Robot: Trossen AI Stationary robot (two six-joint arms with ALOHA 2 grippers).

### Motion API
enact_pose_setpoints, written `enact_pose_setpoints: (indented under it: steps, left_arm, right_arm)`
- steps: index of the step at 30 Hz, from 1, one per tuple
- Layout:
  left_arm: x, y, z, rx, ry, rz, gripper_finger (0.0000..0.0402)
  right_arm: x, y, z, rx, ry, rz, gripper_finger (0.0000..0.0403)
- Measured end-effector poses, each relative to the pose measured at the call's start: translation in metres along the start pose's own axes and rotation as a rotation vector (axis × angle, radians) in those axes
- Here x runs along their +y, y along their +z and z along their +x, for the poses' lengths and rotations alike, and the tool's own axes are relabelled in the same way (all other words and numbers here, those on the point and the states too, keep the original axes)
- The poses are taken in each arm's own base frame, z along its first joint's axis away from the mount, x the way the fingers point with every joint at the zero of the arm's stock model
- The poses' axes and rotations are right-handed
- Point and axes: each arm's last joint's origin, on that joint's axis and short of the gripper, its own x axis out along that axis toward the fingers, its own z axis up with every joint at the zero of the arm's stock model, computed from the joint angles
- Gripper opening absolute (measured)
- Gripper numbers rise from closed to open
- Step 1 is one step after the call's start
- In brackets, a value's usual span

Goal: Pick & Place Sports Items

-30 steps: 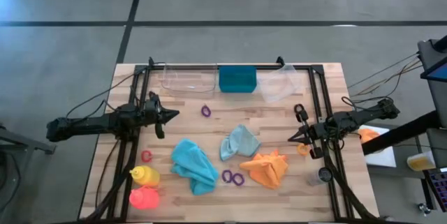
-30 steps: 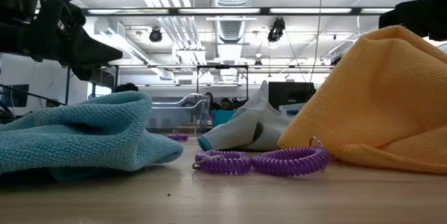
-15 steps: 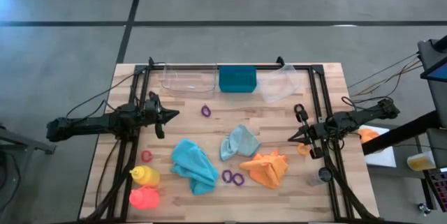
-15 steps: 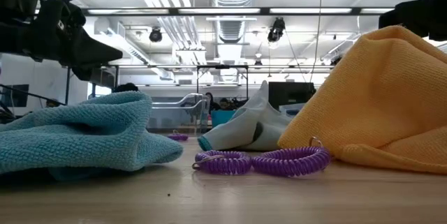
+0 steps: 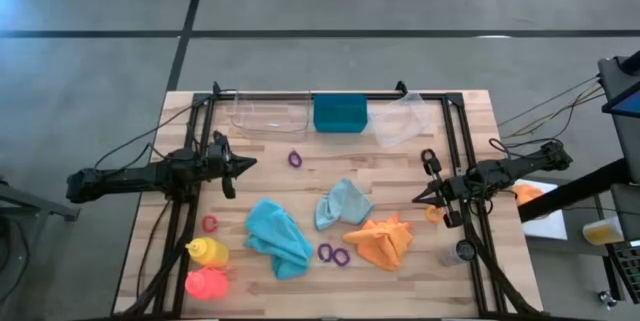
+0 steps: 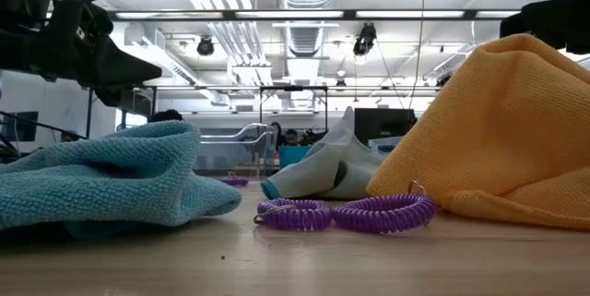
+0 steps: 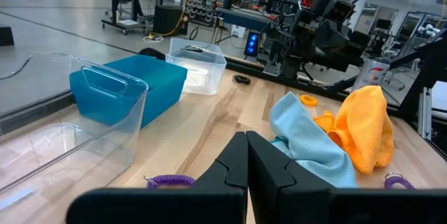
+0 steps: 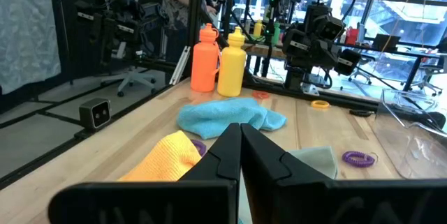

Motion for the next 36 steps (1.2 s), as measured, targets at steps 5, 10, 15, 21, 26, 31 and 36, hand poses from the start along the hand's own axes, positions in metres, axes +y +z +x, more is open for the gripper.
enact_pose_setpoints:
  steps: [5, 10, 15, 21, 26, 31, 36]
  left_arm:
    - [0.0000, 0.0000, 0.0000, 0.000, 0.000, 0.000, 0.0001]
    - [0.0000, 0.0000, 0.0000, 0.000, 0.000, 0.000, 0.0001]
    - [0.0000, 0.0000, 0.0000, 0.000, 0.000, 0.000, 0.0001]
    - [0.0000, 0.0000, 0.0000, 0.000, 0.000, 0.000, 0.0001]
    - [0.0000, 0.0000, 0.0000, 0.000, 0.000, 0.017, 0.0001]
    - [0.0000, 0.0000, 0.0000, 0.000, 0.000, 0.021, 0.0001]
    - [0.0000, 0.0000, 0.0000, 0.000, 0.000, 0.020, 0.0001]
  right_arm:
    - [0.0000, 0.0000, 0.0000, 0.000, 0.000, 0.000, 0.0008]
    - [0.0000, -0.0001, 0.0000, 0.000, 0.000, 0.000, 0.0008]
    - [0.0000, 0.0000, 0.0000, 0.000, 0.000, 0.000, 0.0008]
    - [0.0000, 0.0000, 0.0000, 0.000, -0.001, -0.021, 0.0008]
    - [0.0000, 0.0001, 0.0000, -0.001, -0.001, -0.033, 0.0008]
    - [-0.0001, 0.0009, 0.0000, -0.010, -0.001, 0.009, 0.0008]
    - [-0.0002, 0.0030, 0.0000, -0.031, -0.001, 0.077, 0.0008]
